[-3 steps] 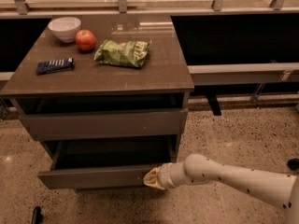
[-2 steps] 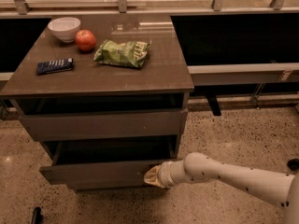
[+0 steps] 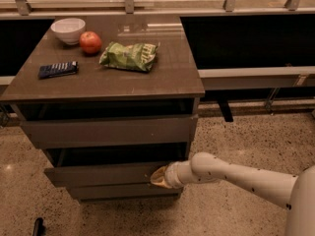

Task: Close middle drawer

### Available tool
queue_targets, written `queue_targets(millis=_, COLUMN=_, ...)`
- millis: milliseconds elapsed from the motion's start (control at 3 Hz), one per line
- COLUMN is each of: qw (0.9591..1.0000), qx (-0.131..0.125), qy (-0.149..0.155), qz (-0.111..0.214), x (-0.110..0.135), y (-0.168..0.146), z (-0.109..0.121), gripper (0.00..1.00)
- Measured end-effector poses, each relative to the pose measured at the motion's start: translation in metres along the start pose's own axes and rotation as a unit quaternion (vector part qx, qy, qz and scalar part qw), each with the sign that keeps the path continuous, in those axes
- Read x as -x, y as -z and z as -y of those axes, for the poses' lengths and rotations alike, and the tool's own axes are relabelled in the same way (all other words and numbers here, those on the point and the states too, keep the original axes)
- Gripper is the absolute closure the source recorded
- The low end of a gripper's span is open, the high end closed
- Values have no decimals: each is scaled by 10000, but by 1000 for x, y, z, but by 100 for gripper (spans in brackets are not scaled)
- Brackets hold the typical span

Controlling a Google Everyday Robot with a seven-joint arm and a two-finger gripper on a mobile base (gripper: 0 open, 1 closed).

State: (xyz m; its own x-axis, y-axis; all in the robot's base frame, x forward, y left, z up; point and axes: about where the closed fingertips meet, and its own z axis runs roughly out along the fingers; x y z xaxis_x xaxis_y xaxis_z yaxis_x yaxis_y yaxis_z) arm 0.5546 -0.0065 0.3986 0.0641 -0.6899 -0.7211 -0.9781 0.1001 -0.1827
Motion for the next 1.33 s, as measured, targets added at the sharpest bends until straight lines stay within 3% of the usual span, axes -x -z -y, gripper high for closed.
queue_targets(millis=1000, qw=9999, qx=-96, qy=-10, qz=-55, x=-6, y=-16, z=48, gripper=100)
queue_targets(millis=1333, qw=9998, qx=-158, qy=33, qz=86, x=-7, y=-14, z=44, gripper=100)
